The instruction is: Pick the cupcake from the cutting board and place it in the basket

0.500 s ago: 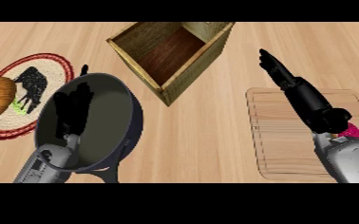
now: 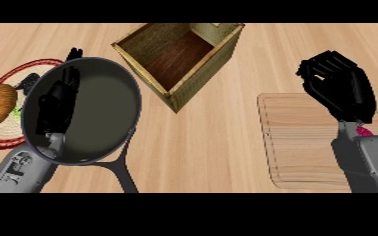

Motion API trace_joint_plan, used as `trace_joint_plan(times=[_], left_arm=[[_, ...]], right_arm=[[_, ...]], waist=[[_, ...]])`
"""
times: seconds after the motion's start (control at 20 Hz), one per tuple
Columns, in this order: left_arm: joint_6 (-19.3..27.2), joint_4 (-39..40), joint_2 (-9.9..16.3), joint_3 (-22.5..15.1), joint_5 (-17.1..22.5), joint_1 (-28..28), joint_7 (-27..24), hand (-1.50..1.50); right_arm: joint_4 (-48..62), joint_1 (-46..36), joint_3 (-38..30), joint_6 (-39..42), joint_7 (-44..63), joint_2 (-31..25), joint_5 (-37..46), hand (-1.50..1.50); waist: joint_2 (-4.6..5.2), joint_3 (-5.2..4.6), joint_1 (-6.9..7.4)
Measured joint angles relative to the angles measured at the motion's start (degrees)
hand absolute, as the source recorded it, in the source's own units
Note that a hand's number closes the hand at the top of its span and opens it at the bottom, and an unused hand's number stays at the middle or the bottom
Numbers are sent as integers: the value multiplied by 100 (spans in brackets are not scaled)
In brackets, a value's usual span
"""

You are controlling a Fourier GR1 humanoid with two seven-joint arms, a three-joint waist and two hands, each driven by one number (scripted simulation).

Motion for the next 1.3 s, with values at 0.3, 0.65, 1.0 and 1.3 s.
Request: trace_joint_plan(times=[0.3,0.65,1.0,1.3], left_arm=[[-83,-418,314,-88,55,119,18,0],[55,-570,488,-176,95,107,118,0],[134,-691,594,-301,171,104,151,0],[114,-770,708,-311,285,202,18,0]], right_arm=[[65,-406,167,-1767,470,206,1123,-150],[579,-776,585,-1748,2407,-1694,2595,-150],[482,-1151,1341,777,4044,-3330,2589,-150],[241,-1667,1376,2967,5186,-4070,1464,-150]], waist=[[6,-50,75],[-15,-114,-19],[-21,-120,8],[0,-87,43]])
